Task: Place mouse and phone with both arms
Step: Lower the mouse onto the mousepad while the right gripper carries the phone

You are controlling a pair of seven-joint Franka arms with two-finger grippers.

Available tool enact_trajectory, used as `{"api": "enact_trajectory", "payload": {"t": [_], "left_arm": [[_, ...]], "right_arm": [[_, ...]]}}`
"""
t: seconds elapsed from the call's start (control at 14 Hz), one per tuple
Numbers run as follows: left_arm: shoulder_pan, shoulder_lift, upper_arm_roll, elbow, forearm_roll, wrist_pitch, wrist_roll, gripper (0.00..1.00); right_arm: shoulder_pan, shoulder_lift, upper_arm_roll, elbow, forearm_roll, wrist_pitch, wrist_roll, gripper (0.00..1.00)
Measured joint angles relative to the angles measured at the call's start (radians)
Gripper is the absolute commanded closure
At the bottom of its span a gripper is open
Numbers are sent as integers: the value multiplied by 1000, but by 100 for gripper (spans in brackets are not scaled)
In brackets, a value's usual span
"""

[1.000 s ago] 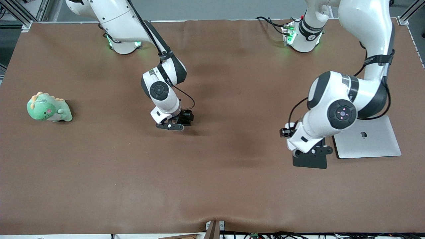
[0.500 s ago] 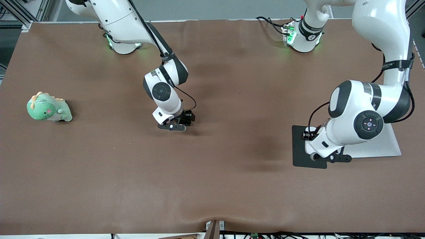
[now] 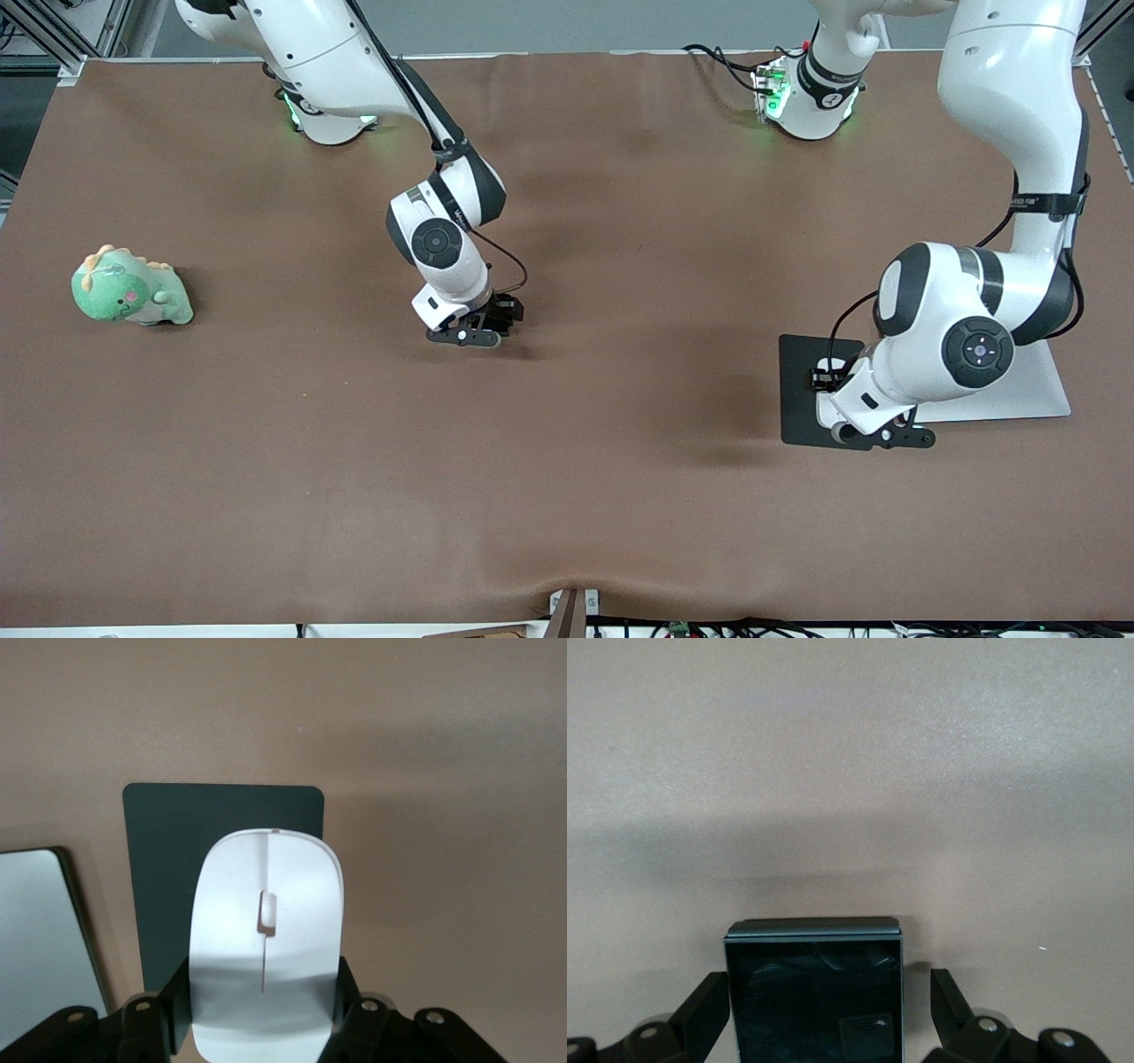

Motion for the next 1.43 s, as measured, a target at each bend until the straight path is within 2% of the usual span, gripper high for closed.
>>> {"api": "enact_trajectory", "payload": {"t": [0.07, 0.21, 0.29, 0.5, 0.86, 1.43], "left_arm": [[5, 11, 0, -1, 0, 14, 7, 100], [20, 30, 0, -2, 0, 45, 34, 100], [30, 38, 0, -2, 0, 58, 51, 100], [47, 70, 0, -4, 0, 106, 77, 100], [43, 129, -3, -7, 0, 140, 77, 100], [44, 174, -3, -17, 0, 140, 77, 99]], "right_arm": [[0, 2, 0, 0, 0, 1, 0, 62], [1, 3, 0, 3, 0, 1, 0, 96], [1, 5, 0, 5, 0, 1, 0, 100], [1, 6, 0, 27, 0, -21, 0, 100], [-28, -15, -21, 110, 0, -248, 2, 100], [-182, -126, -25, -15, 0, -278, -146, 100]]}}
